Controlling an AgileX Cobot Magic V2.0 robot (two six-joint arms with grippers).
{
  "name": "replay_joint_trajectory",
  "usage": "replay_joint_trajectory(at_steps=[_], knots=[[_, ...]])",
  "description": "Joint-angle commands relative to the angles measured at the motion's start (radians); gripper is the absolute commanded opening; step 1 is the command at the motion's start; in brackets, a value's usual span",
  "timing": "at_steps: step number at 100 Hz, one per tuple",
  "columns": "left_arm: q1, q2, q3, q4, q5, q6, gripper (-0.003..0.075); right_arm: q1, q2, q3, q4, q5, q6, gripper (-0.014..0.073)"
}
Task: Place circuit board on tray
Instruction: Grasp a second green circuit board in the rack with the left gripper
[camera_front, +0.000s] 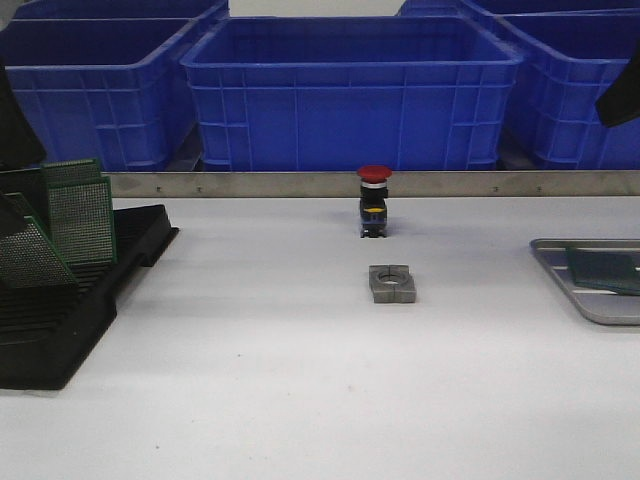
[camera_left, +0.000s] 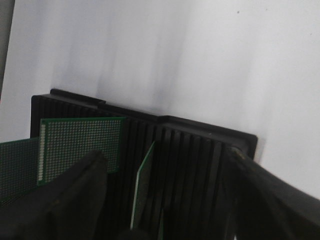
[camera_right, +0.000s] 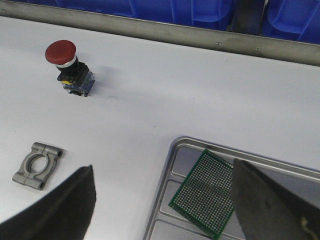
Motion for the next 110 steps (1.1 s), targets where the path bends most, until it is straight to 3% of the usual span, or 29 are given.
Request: replay_joint_trajectory(at_steps=[1,56,77,99,110], knots=[[0.014,0.0,-0.031,-0.009,-0.07,-0.012,0.0461,-0.004,-0.037,-0.03,0.019,0.006,-0.001,0.0578],[0.035,0.185,-0.031,0.0,-0.273,-0.012,0.043,-0.004,-0.037,-0.03,0.019,0.021,-0.001,0.0578],[0.04,0.2,-0.031,-0.002,-0.261,-0.012,0.026,-0.004,-0.037,-0.03,0.019,0.021,-0.001,0.0578],[0.04,0.2,-0.031,-0.002,-0.261,-0.012,-0.0015,-0.004,-0.037,-0.03,0.019,0.016,-0.001,0.0578],[0.04,0.2,-0.031,-0.002,-0.261,-0.012,-0.002,-0.004,-0.037,-0.03,0.019,0.012,-0.001,0.0578]])
